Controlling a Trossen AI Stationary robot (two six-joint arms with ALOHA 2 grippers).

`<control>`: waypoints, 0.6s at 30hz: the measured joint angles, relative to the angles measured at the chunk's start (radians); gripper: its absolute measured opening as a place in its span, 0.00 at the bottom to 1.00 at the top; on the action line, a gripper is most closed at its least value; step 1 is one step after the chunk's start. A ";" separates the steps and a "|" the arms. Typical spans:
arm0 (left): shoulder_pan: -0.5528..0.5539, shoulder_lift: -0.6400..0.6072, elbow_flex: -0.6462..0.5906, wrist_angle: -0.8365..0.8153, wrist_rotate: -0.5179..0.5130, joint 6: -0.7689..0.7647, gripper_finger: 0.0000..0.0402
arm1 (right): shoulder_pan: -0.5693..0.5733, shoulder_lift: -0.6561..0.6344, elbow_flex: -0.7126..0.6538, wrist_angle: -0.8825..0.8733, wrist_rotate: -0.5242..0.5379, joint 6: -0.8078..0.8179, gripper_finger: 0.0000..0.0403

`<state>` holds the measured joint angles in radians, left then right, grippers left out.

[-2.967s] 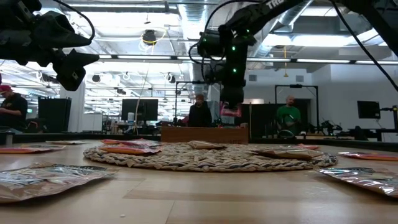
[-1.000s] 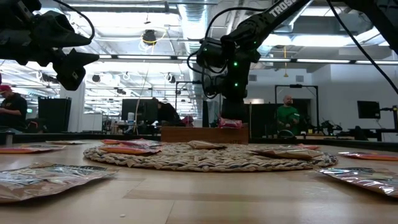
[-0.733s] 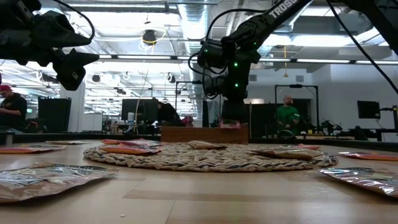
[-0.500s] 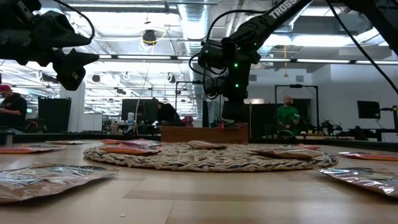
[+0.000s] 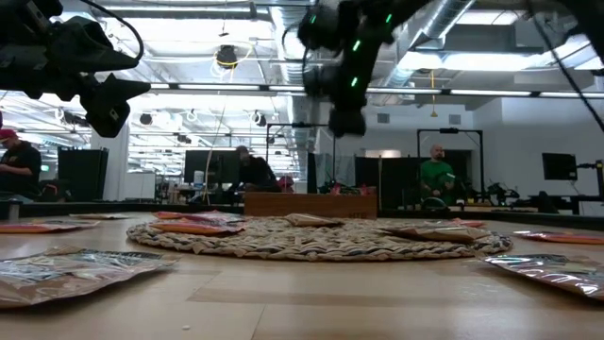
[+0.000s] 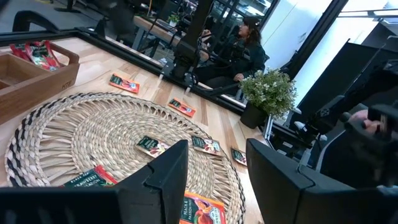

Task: Pick & Place Tea
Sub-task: Put the red tea bag into the right section of the wooden organizer

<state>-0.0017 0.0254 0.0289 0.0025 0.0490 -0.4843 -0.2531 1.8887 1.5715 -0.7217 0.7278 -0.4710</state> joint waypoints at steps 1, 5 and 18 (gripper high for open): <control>0.000 0.000 0.000 0.000 0.000 0.000 0.38 | -0.001 -0.024 0.000 -0.012 -0.043 0.028 0.15; 0.000 0.000 0.000 0.000 0.000 0.000 0.38 | -0.039 -0.130 -0.001 -0.161 -0.172 0.155 0.15; 0.000 0.000 0.000 0.000 -0.006 -0.001 0.38 | -0.079 -0.536 -0.305 -0.258 -0.318 0.434 0.15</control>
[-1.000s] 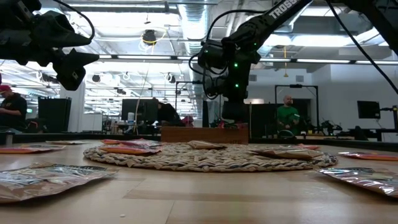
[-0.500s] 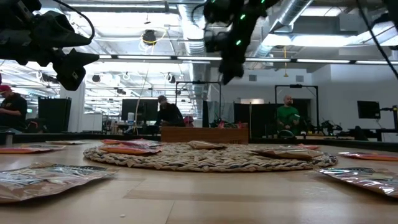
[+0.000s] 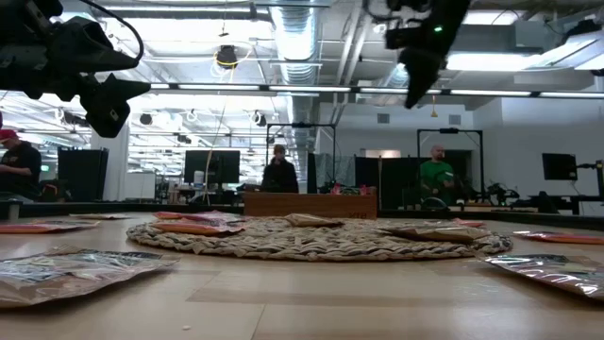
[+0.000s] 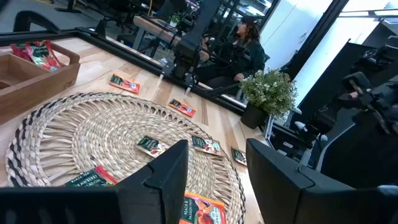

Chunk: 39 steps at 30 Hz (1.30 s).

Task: Pick & Place Tea
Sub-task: Put the red tea bag into the right section of the wooden organizer

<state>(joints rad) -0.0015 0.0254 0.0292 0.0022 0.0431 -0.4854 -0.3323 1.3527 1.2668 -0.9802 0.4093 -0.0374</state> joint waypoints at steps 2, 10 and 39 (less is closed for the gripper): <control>0.000 0.000 0.000 0.000 -0.030 -0.001 0.38 | 0.013 -0.061 -0.046 0.003 -0.001 0.049 0.15; 0.000 0.000 0.000 0.105 -0.265 -0.025 0.38 | 0.044 -0.274 -0.205 0.068 -0.146 0.203 0.15; 0.002 1.055 0.645 -0.182 -0.225 0.248 0.38 | 0.146 -0.707 -0.750 0.918 -0.303 0.484 0.15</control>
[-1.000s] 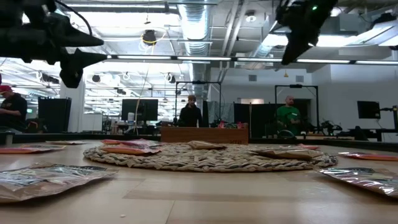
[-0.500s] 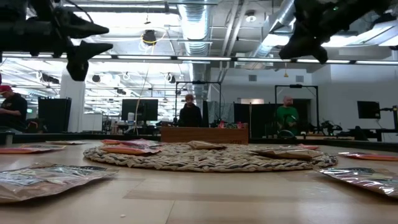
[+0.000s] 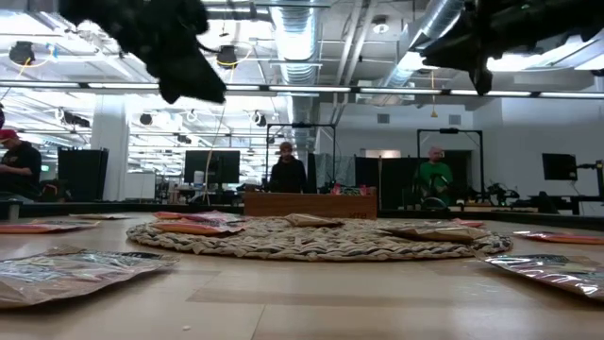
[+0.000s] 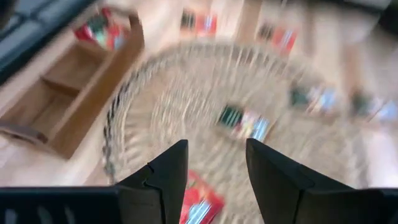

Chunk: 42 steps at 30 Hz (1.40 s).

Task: Pick & Place Tea
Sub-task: Put the red tea bag into the right section of the wooden organizer

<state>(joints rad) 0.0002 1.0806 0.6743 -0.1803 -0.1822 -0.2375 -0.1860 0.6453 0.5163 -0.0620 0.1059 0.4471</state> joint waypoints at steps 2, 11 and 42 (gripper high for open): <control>0.000 0.093 0.070 -0.066 0.000 0.039 0.38 | 0.020 -0.017 0.000 0.001 0.001 -0.012 0.15; 0.054 0.293 0.294 -0.260 0.144 0.214 0.38 | 0.124 -0.040 -0.001 0.012 0.039 -0.074 0.15; 0.118 0.432 0.309 -0.310 0.134 0.290 0.38 | 0.220 -0.024 -0.186 0.198 0.092 -0.088 0.15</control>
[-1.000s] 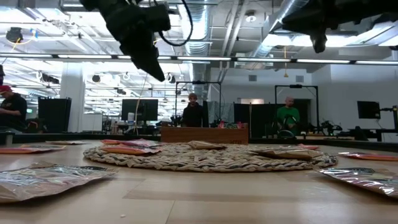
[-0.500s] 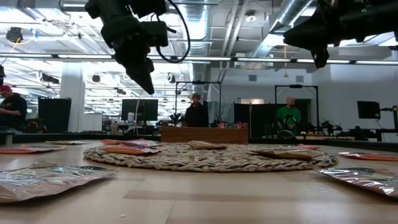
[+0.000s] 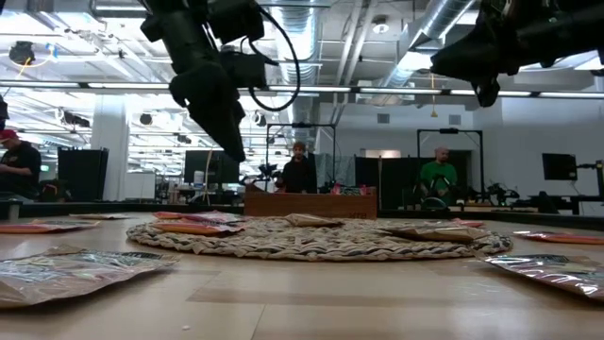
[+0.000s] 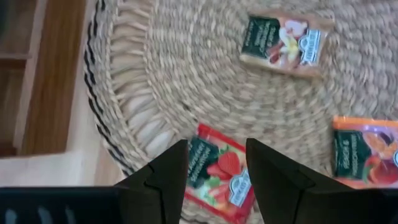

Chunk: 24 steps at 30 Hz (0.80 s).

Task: Pick & Place Tea
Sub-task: Put the red tea bag into the right section of the wooden organizer

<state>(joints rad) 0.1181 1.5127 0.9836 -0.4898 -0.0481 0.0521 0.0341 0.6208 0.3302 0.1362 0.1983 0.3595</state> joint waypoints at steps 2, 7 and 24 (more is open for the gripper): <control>0.000 0.000 0.000 0.012 0.001 -0.005 0.38 | -0.001 0.002 0.000 0.008 -0.002 0.005 0.15; 0.000 0.000 0.000 0.039 0.004 -0.016 0.38 | -0.001 0.001 0.000 0.007 -0.004 0.006 0.15; 0.062 0.123 0.000 0.003 0.060 0.141 0.38 | 0.000 0.000 0.001 -0.001 -0.018 0.033 0.15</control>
<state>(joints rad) 0.1796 1.6360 0.9833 -0.4873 0.0124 0.1931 0.0337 0.6212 0.3311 0.1349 0.1806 0.3927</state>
